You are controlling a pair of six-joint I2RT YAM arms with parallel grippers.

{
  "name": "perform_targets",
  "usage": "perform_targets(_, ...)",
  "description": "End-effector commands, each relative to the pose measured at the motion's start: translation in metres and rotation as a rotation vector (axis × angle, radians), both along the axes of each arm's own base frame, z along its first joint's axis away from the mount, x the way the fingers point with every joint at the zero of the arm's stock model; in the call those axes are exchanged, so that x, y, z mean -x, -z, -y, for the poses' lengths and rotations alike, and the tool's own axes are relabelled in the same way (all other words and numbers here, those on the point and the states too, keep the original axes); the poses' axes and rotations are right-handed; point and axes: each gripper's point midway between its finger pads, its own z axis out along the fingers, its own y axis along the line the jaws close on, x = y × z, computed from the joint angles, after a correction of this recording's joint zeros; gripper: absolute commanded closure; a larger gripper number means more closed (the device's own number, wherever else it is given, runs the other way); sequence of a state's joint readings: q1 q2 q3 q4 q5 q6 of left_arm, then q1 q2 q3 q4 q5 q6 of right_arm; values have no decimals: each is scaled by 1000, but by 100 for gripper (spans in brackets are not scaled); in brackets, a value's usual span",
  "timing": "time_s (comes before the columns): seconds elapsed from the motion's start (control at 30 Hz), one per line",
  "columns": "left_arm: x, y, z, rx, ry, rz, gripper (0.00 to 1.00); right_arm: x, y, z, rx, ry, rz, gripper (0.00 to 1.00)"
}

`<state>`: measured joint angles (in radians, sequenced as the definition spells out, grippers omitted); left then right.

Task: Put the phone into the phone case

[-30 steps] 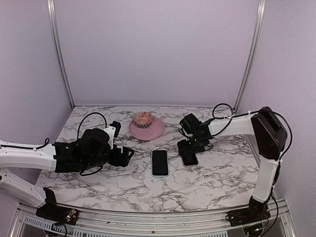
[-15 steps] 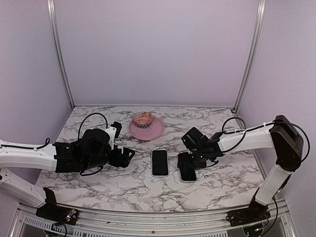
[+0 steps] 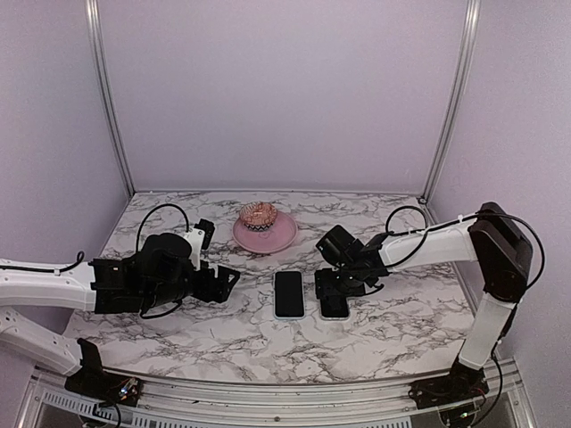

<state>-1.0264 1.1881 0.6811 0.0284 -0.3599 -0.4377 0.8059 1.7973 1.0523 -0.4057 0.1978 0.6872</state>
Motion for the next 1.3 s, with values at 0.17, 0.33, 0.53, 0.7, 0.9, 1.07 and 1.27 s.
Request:
perform_targets(0.17, -3, -1, -5, -9, -14, 7, 10, -11, -1, -3, 13, 6, 36, 24)
perform_targets(0.33, -3, 0, -6, -10, -18, 4, 10, -20, -5, -1, 17, 17, 60, 25)
perform_targets(0.53, -3, 0, -8, -13, -23, 3, 10, -19, -3, -2, 26, 1, 44, 1)
perform_targets(0.7, -6, 3, -11, -21, -36, -5, 10, -27, -35, -15, -44, -39, 96, 1)
perform_targets(0.9, -46, 2, -65, -57, -203, -42, 7, -62, -150, -11, -310, -228, 349, 1)
perform_targets(1.07, -85, -18, -140, -9, -456, 24, 3, -94, -194, 95, -317, -126, 562, 1)
perform_targets(1.27, -96, -17, -233, 3, -754, 110, 1, -91, -180, 204, -201, 86, 667, 1)
